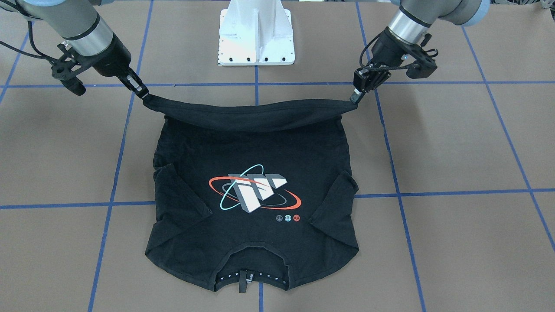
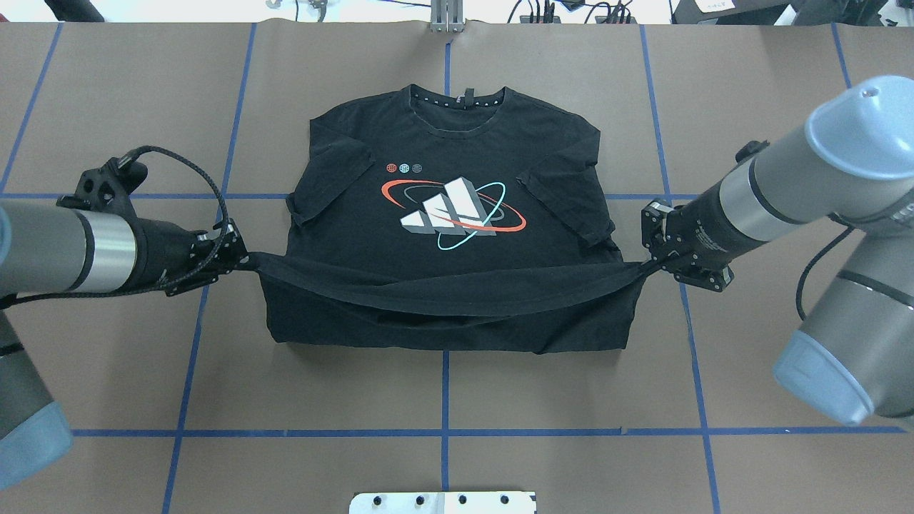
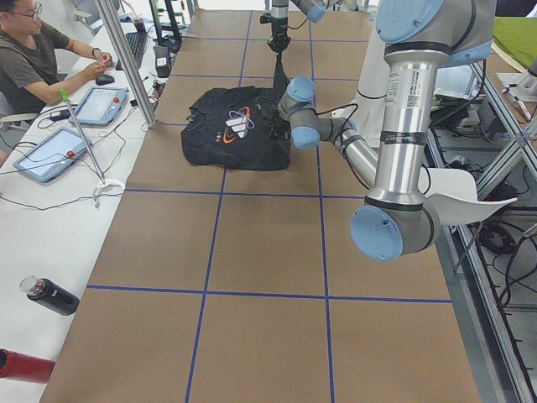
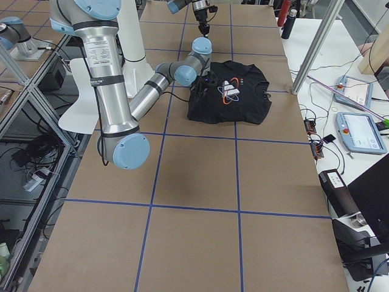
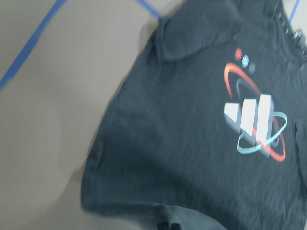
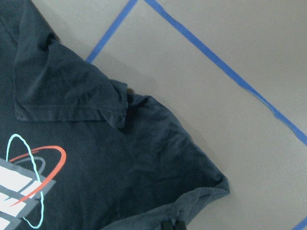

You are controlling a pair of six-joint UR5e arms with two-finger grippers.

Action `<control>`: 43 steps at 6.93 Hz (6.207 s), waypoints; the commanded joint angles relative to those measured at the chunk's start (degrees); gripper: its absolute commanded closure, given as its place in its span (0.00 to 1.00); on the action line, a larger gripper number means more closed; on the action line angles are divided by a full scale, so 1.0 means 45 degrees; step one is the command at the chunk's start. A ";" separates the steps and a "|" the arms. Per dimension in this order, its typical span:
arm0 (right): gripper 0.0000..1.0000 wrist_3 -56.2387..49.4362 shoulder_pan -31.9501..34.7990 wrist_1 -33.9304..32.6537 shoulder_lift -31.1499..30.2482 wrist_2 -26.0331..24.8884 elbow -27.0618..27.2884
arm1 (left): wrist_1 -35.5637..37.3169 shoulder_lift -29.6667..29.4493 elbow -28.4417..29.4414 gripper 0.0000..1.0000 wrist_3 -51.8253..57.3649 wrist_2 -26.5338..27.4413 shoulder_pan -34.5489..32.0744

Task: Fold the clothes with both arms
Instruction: 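Lift the hem with both grippers and carry it toward the collar, then lower the hem near the collar with both grippers, then move the right gripper down to the folded shirt's side edge nearest it, then grasp the side edge of the folded shirt with the right gripper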

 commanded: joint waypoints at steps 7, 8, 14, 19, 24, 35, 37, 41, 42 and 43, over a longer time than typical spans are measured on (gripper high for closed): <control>1.00 -0.2700 0.1643 -0.0096 0.4936 -0.1848 -0.7498 | -0.0909 -0.4554 0.7088 1.00 0.0933 -0.0053 -0.2647; 1.00 -0.2662 0.1643 0.0952 0.5171 -0.1968 -0.8473 | -0.1300 -0.4963 0.7830 1.00 0.0914 -0.0053 -0.2647; 1.00 -0.2701 0.0999 0.2701 0.6228 -0.3745 -1.1470 | -0.3413 -0.6157 1.0980 0.97 0.0913 0.1002 -0.2628; 0.64 -0.2759 0.0959 0.2759 0.6403 -0.4078 -1.1569 | -0.3960 -0.6295 1.1588 0.67 0.0933 0.1002 -0.2628; 0.36 -0.1088 -0.0130 0.3326 0.3560 -0.3648 -0.6581 | -0.3785 -0.5790 0.9816 0.60 0.0953 0.0826 -0.2823; 0.40 -0.0299 -0.2752 0.3365 0.0915 -0.5036 -0.4342 | -0.3785 -0.5201 0.8970 0.60 0.0953 0.0963 -0.2804; 0.54 -0.0299 -0.2771 0.3346 0.0876 -0.5035 -0.4381 | -0.3785 -0.5182 0.8951 0.60 0.0953 0.0963 -0.2804; 1.00 -0.0434 -0.2752 0.3365 0.0760 -0.4997 -0.4167 | -0.3785 -0.5182 0.8970 0.60 0.0953 0.0963 -0.2804; 1.00 -0.0474 -0.2752 0.3385 0.0488 -0.4958 -0.3799 | -0.3785 -0.5182 0.8970 0.60 0.0953 0.0963 -0.2804; 1.00 -0.0648 -0.2732 0.3365 -0.0153 -0.4899 -0.2944 | -0.3785 -0.5182 0.8951 0.60 0.0953 0.0943 -0.2804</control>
